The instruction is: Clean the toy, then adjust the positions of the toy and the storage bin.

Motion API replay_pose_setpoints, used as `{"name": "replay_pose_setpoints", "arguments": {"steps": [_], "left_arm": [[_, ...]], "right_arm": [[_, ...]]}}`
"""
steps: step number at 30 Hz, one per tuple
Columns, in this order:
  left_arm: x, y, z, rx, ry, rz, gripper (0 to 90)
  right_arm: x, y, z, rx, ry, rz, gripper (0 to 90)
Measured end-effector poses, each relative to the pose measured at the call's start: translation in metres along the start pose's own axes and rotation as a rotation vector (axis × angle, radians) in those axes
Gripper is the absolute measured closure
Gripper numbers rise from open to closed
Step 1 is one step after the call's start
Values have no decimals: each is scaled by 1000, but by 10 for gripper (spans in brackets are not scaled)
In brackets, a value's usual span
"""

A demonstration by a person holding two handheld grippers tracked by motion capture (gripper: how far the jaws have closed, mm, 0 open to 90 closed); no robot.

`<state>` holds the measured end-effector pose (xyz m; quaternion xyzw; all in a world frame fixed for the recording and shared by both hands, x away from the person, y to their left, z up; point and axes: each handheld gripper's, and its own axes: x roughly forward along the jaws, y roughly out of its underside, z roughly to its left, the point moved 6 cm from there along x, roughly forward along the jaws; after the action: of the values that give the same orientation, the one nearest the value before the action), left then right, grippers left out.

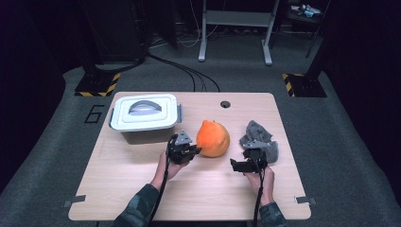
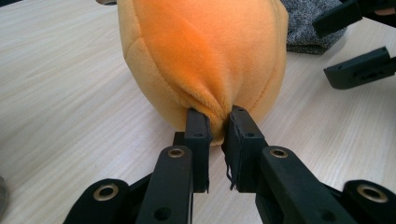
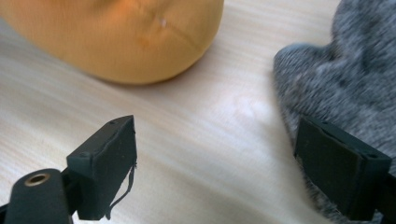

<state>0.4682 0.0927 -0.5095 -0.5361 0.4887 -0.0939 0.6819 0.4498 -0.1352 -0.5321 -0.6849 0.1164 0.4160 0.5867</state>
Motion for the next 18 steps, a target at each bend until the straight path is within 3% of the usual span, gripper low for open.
{"name": "replay_pose_setpoints", "arguments": {"steps": [11, 18], "left_arm": [[-1, 7, -1, 0, 1, 8, 789], [-2, 8, 0, -7, -3, 7, 737]], "right_arm": [[6, 15, 2, 5, -10, 26, 134], [7, 17, 2, -6, -18, 32, 135]]}}
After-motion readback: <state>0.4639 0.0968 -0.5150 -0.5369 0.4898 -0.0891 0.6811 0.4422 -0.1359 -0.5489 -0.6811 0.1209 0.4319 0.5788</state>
